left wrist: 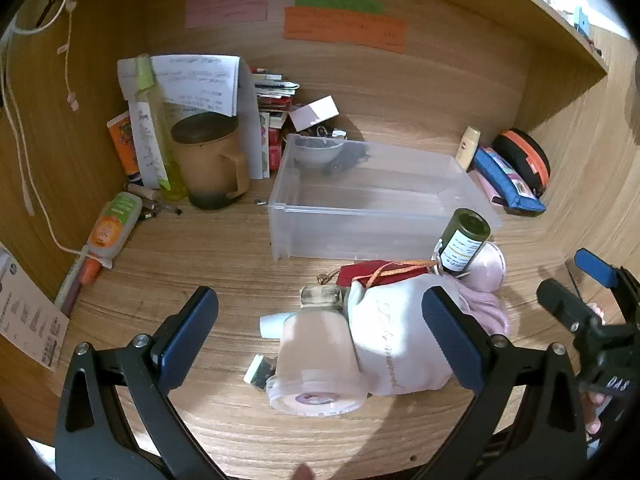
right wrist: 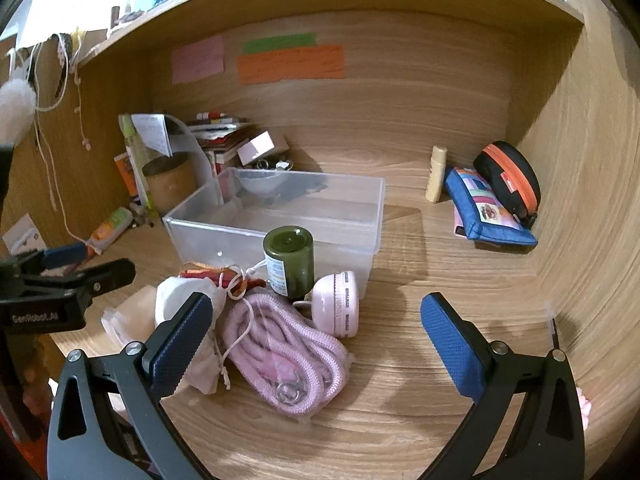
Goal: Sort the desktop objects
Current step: 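Grasp the white tape roll with the left gripper while the right gripper grasps the pink round speaker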
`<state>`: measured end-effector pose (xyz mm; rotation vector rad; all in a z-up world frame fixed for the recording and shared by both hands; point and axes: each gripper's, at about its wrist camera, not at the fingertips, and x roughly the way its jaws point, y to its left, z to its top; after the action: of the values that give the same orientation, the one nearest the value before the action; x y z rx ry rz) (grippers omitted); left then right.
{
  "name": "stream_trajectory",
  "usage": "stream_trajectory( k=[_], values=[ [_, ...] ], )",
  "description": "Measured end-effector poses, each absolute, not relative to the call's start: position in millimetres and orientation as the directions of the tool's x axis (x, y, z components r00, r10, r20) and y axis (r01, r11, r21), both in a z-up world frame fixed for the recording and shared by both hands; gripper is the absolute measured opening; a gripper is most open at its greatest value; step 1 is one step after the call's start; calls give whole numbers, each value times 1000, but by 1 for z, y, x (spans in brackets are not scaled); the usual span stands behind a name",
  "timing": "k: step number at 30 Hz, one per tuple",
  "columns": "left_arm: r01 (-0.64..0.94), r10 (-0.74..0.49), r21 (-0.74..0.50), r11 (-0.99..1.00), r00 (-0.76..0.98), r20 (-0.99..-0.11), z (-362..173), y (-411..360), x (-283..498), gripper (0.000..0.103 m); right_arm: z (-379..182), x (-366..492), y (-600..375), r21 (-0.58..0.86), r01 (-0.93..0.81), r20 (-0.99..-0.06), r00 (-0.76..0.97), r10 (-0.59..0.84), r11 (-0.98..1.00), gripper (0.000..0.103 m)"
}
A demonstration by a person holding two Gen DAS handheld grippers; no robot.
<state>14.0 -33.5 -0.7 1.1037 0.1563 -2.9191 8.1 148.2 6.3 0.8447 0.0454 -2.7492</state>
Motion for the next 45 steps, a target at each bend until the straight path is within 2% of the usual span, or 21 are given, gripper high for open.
stream_trajectory(
  k=[7, 17, 20, 25, 28, 33, 34, 36, 43, 44, 45],
  values=[
    [14, 79, -133, -991, -740, -667, -9, -44, 27, 103, 6, 7, 162, 67, 247, -543, -804, -243, -967, 103],
    [68, 19, -91, -994, -689, -724, -47, -45, 44, 103, -10, -14, 176, 120, 210, -585, -775, -240, -970, 103],
    [73, 18, -92, -993, -674, -738, -58, -44, 46, 103, -18, -21, 176, 103, 198, -609, -762, -219, -975, 98],
    [85, 13, -95, -992, -675, -738, -68, -42, 41, 103, -33, -38, 173, 91, 181, -658, -727, -195, -979, 81],
    [77, 11, -87, -993, -685, -728, -69, -40, 38, 103, -39, -47, 174, 115, 191, -676, -704, -218, -975, 77],
    [37, 50, -104, -994, -684, -728, -72, -36, 32, 96, -46, -59, 174, 145, 196, -706, -667, -240, -970, 67],
    [34, 55, -107, -994, -684, -727, -72, -35, 30, 95, -46, -62, 174, 162, 201, -708, -658, -256, -966, 67],
    [30, 58, -106, -994, -679, -732, -75, -34, 27, 88, -47, -65, 172, 174, 207, -712, -649, -268, -963, 66],
    [20, 83, -132, -991, -679, -729, -79, -35, 21, 88, -54, -71, 155, 154, 249, -735, -618, -279, -956, 66],
    [16, 87, -134, -991, -681, -727, -78, -35, 22, 86, -57, -73, 153, 150, 253, -741, -611, -278, -956, 64],
    [12, 91, -136, -991, -681, -727, -78, -35, 22, 85, -59, -74, 152, 146, 253, -744, -610, -274, -956, 55]
  ],
)
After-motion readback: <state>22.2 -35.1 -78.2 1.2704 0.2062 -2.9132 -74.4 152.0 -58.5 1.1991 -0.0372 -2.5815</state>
